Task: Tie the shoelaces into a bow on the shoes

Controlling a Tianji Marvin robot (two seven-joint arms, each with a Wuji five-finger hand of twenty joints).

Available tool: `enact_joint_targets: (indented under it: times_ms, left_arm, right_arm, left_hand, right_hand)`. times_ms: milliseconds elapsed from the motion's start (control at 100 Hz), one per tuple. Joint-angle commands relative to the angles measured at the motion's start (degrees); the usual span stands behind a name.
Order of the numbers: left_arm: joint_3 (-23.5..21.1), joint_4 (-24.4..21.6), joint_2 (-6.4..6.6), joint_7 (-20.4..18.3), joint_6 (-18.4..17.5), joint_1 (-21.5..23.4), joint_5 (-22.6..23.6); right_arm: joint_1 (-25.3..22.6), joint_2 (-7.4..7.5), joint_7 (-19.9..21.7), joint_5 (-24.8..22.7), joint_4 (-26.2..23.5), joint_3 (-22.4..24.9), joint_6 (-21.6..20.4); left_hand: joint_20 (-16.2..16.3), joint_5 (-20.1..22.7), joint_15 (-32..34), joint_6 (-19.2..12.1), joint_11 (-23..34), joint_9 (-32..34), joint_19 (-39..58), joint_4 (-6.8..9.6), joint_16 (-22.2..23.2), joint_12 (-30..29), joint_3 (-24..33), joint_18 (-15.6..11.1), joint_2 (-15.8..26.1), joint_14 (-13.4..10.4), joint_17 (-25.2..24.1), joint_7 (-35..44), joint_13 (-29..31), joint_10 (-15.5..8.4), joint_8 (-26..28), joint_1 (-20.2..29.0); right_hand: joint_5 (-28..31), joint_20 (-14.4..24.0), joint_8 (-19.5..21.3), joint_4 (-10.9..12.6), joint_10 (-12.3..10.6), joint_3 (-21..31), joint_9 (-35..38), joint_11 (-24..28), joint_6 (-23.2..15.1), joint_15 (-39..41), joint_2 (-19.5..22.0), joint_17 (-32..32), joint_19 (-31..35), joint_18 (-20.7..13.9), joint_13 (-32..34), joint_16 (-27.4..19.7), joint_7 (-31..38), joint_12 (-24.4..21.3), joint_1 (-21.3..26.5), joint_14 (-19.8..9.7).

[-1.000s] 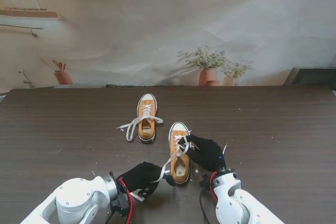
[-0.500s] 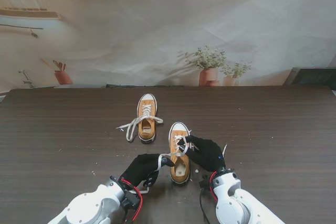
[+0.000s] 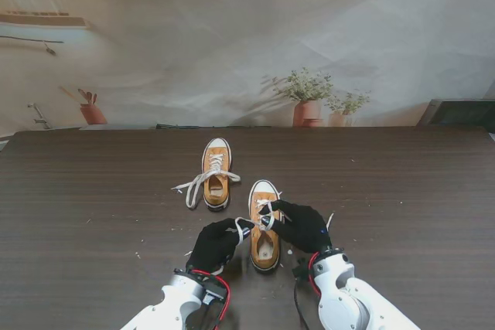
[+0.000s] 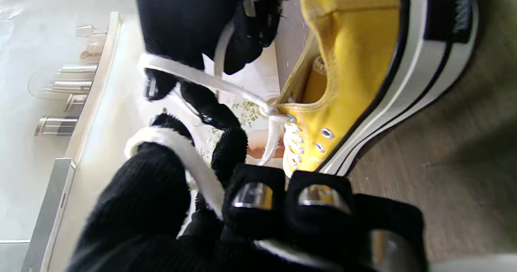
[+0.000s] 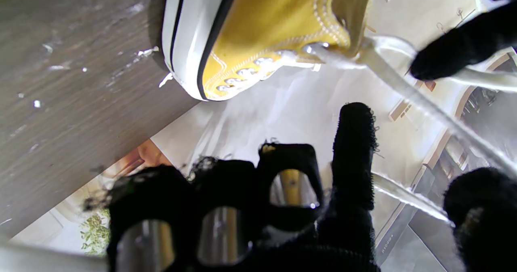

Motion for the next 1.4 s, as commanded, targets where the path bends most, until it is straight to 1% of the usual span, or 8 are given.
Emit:
enact_joint_targets:
  times_ms: [0, 140, 270, 420, 760, 1030, 1200, 1390]
  left_arm:
    - [0.34, 0.15, -0.64, -0.89, -0.38, -0.57, -2.42]
    - [1.65, 2.70, -1.58, 1.89, -4.33, -1.92, -0.84]
    - [2.05, 3.58, -1.96, 2.79, -6.31, -2.47, -0.60]
    - [2.05, 3.91, -1.98, 3.37, -7.04, -2.71, 0.84]
    - [2.88, 7.04, -2.82, 9.57, -9.50, -4.31, 11.35]
    - [3.88, 10.09, -3.38, 15.57, -10.60, -5.84, 21.24]
    - [4.44, 11.48, -3.55, 19.82, -10.05, -6.51, 26.95]
    - [5.20, 12.19, -3.32, 22.83, -8.92, -7.02, 31.85]
  right_arm:
    - [-0.68, 0.52, 1.51, 0.17, -1.14, 0.46, -0.58]
    - [-1.32, 0.64, 2.61, 0.83, -2.01, 1.20, -1.48]
    - [-1.71, 0.84, 4.39, 1.64, -2.74, 1.46, -1.73]
    - [-2.09, 1.19, 6.09, 1.77, -3.70, 1.49, -1.55]
    - [-2.35, 2.09, 12.04, 3.21, -7.32, 2.40, -0.57]
    - [-1.93, 2.72, 15.14, 3.20, -8.46, 2.21, 0.71]
    - [-1.51, 3.00, 15.84, 2.16, -8.83, 1.76, 1.78]
    - [-1.69, 3.50, 16.72, 0.18, -9.81, 1.48, 3.51]
  left_hand:
    - [-0.21, 0.82, 1.77, -8.75, 0.42, 3.23, 14.25, -1.64, -0.28, -0.53, 3.34, -4.38, -2.40, 3.69, 1.06, -3.08, 1.84, 1.74, -0.99, -2.66]
    - [-0.94, 1.73, 1.41, -8.46, 0.20, 3.06, 13.89, -2.96, -0.29, -0.46, 12.32, -3.23, -3.77, 4.10, 0.93, -9.47, 1.80, 2.11, -2.57, -7.57]
    - [-1.27, 2.25, 0.86, -8.07, -0.09, 2.62, 13.66, -2.06, -0.44, -0.40, 16.88, -2.90, -4.11, 4.35, 0.90, -13.70, 1.83, 2.31, -4.50, -10.37]
    - [-1.43, 2.18, 0.27, -6.76, -0.33, 2.00, 13.39, -2.37, -0.63, -0.32, 17.20, -2.84, -4.24, 4.38, 0.85, -16.31, 1.80, 2.32, -5.65, -10.47]
    - [-1.94, 0.68, -0.48, -5.97, -0.53, 1.54, 12.42, -2.35, -0.89, -0.36, 17.49, -2.50, -6.25, 3.96, 0.77, -17.71, 1.80, 2.09, -6.10, -9.37]
    - [-6.51, -1.76, -6.77, -8.21, -2.88, -2.75, 6.06, -2.87, -2.57, -0.56, 20.05, 3.09, -8.26, 4.10, 0.00, -18.89, 1.83, 1.50, -6.33, -9.91]
    - [-6.99, -2.74, -7.75, -8.05, -3.68, -3.29, 5.87, -2.91, -2.63, -0.80, 20.26, 3.40, -8.78, 4.38, -0.10, -19.29, 1.80, 1.15, -6.46, -9.71]
    - [-7.23, -2.15, -7.95, -7.74, -4.00, -3.14, 5.85, -2.92, -2.47, -0.95, 20.43, 3.56, -8.99, 4.42, -0.09, -19.05, 1.84, 0.89, -6.38, -9.45]
  right_hand:
    - [1.25, 0.66, -0.28, -0.80, 2.46, -0.03, 3.44, 2.90, -2.69, 4.27, -0.90, 1.24, 13.67, 0.69, 0.64, 0.62, -0.12, 0.74, 1.52, -1.69]
    - [2.20, 0.56, -0.33, -1.00, 2.20, -1.15, 3.44, 2.71, -2.59, 4.23, -1.77, 1.26, 13.66, 0.42, 0.66, 0.49, -0.11, 0.64, 2.47, -1.98]
    - [3.12, 0.46, -0.59, -1.00, 2.21, -2.50, 3.46, 2.67, -2.03, 4.22, -1.53, 1.26, 13.70, 0.28, 0.66, 0.37, -0.46, 0.60, 3.04, -2.05]
    - [4.07, 0.38, -0.82, -1.00, 2.18, -3.35, 3.45, 2.65, -1.64, 4.23, -1.22, 1.26, 13.66, 0.18, 0.66, 0.30, -0.70, 0.58, 3.13, -2.10]
    - [8.64, 0.23, -1.38, -0.99, 2.10, -5.29, 3.43, 2.27, 0.31, 3.99, -0.58, 1.26, 13.63, 0.02, 0.66, -0.15, -0.64, 0.44, 3.31, -2.12]
    - [12.12, 0.05, -1.89, -1.05, 2.19, -6.37, 3.41, 1.69, 2.02, 3.82, -0.34, 1.22, 13.27, 0.01, 0.67, -0.60, -0.26, 0.25, 3.18, -2.13]
    - [12.94, -0.32, -2.51, -1.24, 2.38, -8.66, 3.40, -0.02, 3.56, 3.46, 0.18, 1.16, 12.53, 0.02, 0.66, -1.57, -0.07, -0.22, 3.05, -1.88]
    - [12.36, -2.58, -2.51, -1.79, 3.61, -13.74, -1.57, -5.86, 5.14, -2.45, 0.92, 0.34, 5.42, 4.21, 0.64, -6.60, -0.28, -0.75, 2.59, 0.73]
